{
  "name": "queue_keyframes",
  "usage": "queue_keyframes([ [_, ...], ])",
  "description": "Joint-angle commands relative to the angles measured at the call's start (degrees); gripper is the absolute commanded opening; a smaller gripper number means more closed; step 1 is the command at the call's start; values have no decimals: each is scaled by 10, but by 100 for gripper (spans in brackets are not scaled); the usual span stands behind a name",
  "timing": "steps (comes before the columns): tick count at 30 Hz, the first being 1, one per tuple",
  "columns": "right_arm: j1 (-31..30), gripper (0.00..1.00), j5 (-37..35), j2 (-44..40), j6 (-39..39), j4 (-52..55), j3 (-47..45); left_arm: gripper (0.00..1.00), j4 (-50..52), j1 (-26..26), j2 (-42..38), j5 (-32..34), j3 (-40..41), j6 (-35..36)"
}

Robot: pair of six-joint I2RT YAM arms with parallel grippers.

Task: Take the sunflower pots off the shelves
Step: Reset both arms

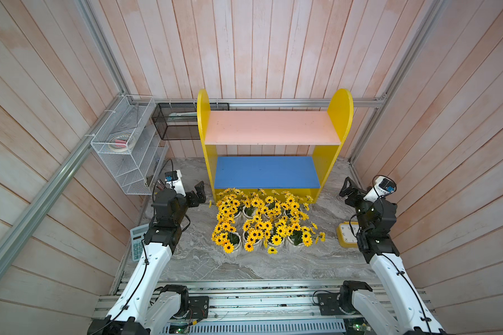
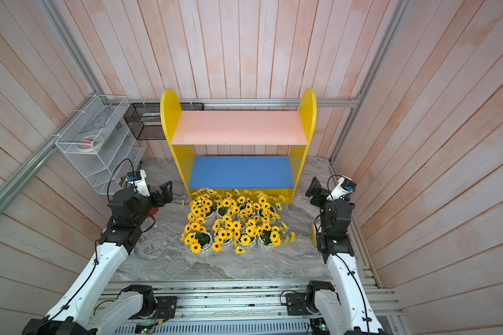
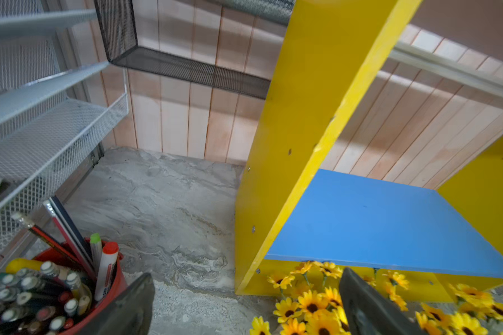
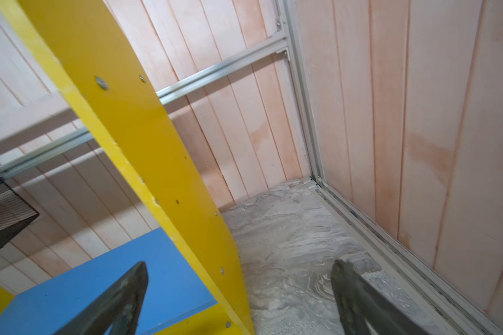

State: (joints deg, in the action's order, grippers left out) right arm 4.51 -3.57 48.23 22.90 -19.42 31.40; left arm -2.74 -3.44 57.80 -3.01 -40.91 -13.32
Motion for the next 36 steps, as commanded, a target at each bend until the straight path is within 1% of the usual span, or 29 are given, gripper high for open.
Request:
queue_keyframes([
  [1,16,98,37,7,-8,-86,-40,100,-109,8,42,14,46,-12],
  [3,18,98,27,13,-29,-100,-58,100,-173,8,71,31,86,9],
  [5,20,98,25,13,-43,-113,-75,100,-238,8,96,49,120,52],
  [7,22,98,23,13,-45,-132,-93,100,-286,8,116,64,146,66],
  [10,23,98,35,25,-51,-163,-105,100,-384,8,158,67,180,82],
  [11,23,98,36,31,-54,-166,-105,100,-382,9,172,69,174,86],
  [12,23,98,40,35,-55,-169,-106,100,-348,9,178,70,157,109],
  [14,23,98,44,39,-46,-173,-111,100,-397,9,198,72,173,139],
  [16,24,98,41,37,-33,-173,-117,100,-455,14,215,83,203,140],
  [18,24,98,36,33,-57,-184,-127,100,-569,24,246,56,246,140],
  [19,25,98,27,33,-61,-194,-132,100,-590,24,262,57,248,140],
  [21,26,98,22,39,-63,-202,-136,100,-618,27,301,18,242,154],
  [22,26,98,26,42,-63,-203,-136,100,-620,36,304,-1,245,147],
  [23,28,98,29,44,-61,-204,-141,100,-628,46,306,-1,253,133],
  [24,28,98,27,47,-62,-211,-147,100,-670,53,318,-15,265,128],
  [25,27,98,26,50,-67,-221,-152,100,-692,57,322,-30,273,131],
  [26,28,98,27,56,-74,-230,-156,100,-671,58,312,-35,272,131],
  [28,27,98,26,69,-88,-233,-157,100,-670,58,319,-42,264,133],
  [30,28,98,20,89,-111,-252,-162,100,-628,58,314,-40,248,132],
  [32,28,98,29,108,-129,-281,-173,100,-649,59,319,-39,253,132],
  [34,27,98,34,125,-139,-298,-181,100,-644,59,318,-39,252,132],
  [36,28,98,60,151,-159,-341,-201,100,-642,59,317,-39,252,132],
])
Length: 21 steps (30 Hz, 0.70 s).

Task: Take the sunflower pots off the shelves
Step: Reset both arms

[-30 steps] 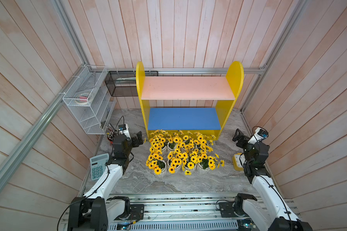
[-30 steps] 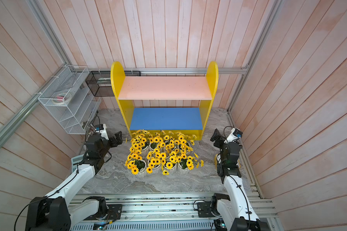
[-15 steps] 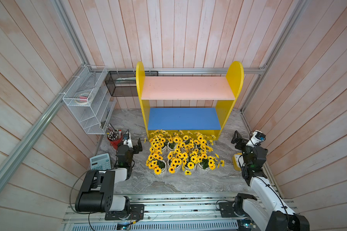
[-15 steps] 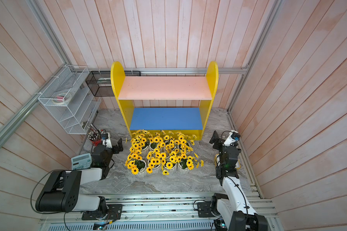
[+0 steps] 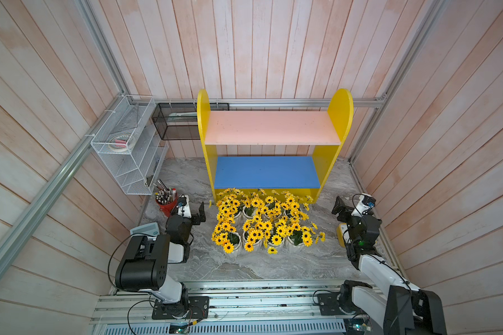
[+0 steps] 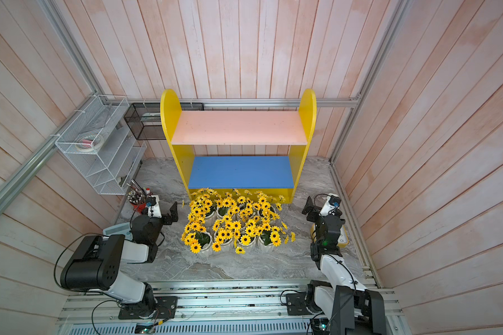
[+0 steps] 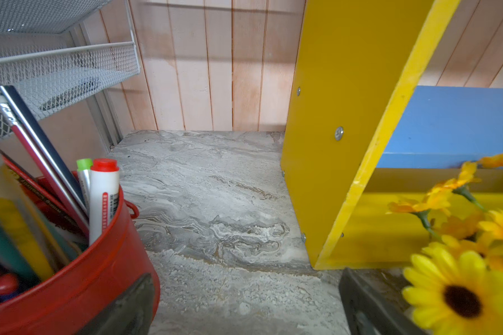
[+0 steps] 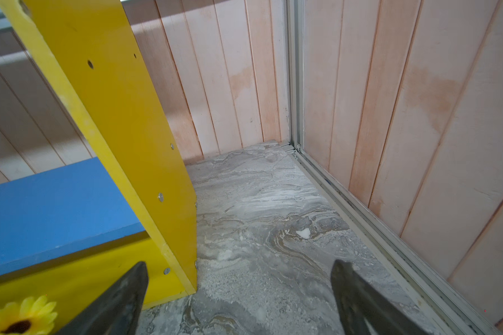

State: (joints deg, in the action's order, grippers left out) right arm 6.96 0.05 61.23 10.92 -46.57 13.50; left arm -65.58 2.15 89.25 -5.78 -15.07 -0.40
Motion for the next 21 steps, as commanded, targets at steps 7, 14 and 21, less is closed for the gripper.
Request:
queue_keyframes([
  [7,5,98,6,138,-47,-290,-88,100,-15,2,3,-9,-7,3],
  [14,-25,98,-93,321,-41,-567,-132,100,-15,2,4,-9,-7,3],
  [21,-66,98,-157,272,-66,-296,-20,100,-15,2,3,-9,-7,4],
])
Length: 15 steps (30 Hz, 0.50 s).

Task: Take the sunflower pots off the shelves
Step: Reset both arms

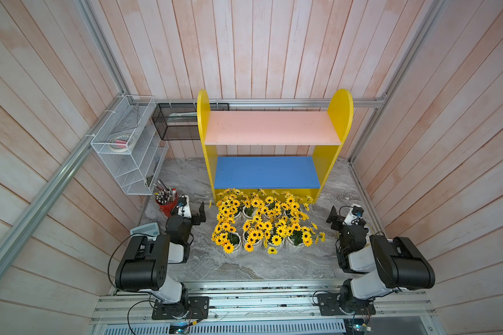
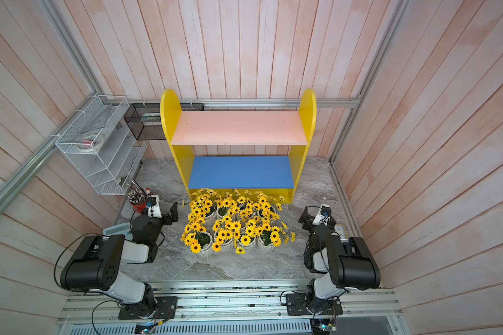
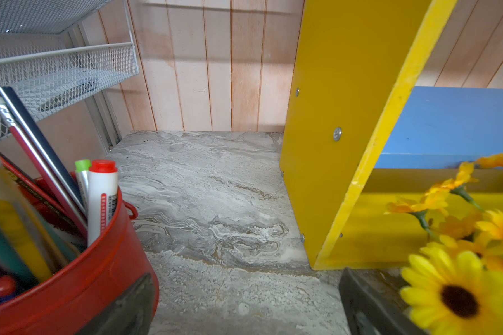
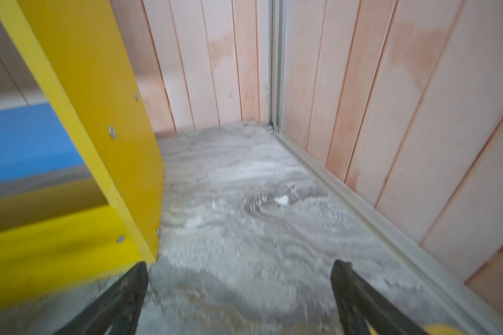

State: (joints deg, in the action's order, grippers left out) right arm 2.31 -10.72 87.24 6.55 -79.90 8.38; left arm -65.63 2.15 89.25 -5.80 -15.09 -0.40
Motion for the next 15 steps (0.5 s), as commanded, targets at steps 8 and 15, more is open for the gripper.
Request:
queue_keyframes([
  [8,-23,98,-60,27,-24,-1,24,100,-15,2,2,-8,-6,3],
  [15,-27,98,-52,26,-32,6,27,100,-15,2,3,-9,-6,3],
])
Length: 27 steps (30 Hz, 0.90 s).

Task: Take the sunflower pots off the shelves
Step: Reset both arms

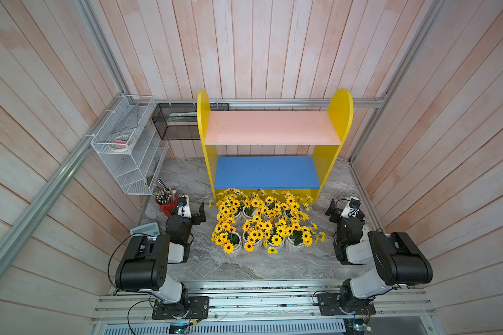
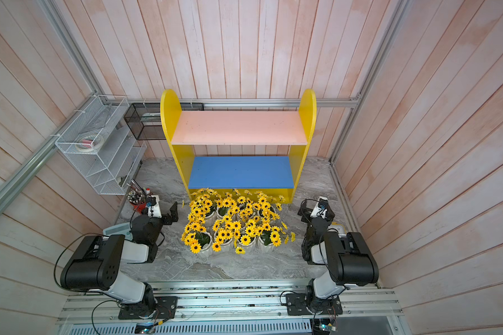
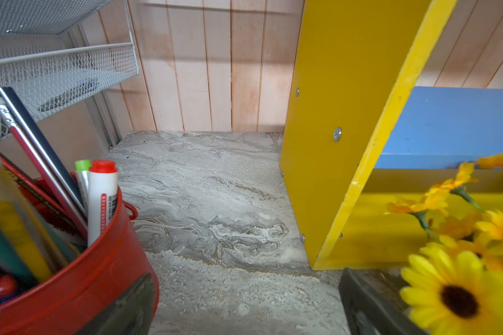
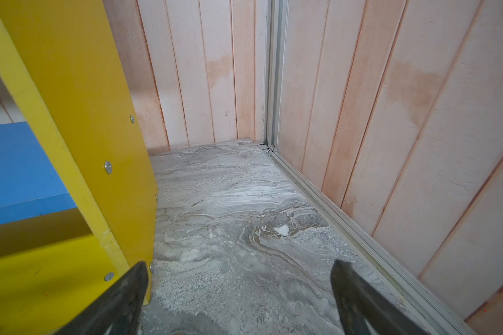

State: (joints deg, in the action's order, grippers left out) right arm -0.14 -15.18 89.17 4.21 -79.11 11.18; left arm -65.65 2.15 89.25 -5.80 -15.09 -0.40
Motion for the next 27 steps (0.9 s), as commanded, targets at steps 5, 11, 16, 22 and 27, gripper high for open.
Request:
queue_keyframes([
  [5,-3,98,-8,6,-9,-1,-1,100,-14,2,3,-9,-7,3],
  [11,-4,98,-8,7,-9,-1,-1,100,-14,2,4,-10,-7,3],
  [16,-3,98,-7,6,-9,-1,-1,100,-14,2,3,-10,-7,4],
  [22,-3,98,-8,7,-9,-1,-1,100,-7,2,5,-7,-12,3],
  [27,-4,98,-8,6,-8,-1,-1,100,-7,4,5,-8,-12,0],
])
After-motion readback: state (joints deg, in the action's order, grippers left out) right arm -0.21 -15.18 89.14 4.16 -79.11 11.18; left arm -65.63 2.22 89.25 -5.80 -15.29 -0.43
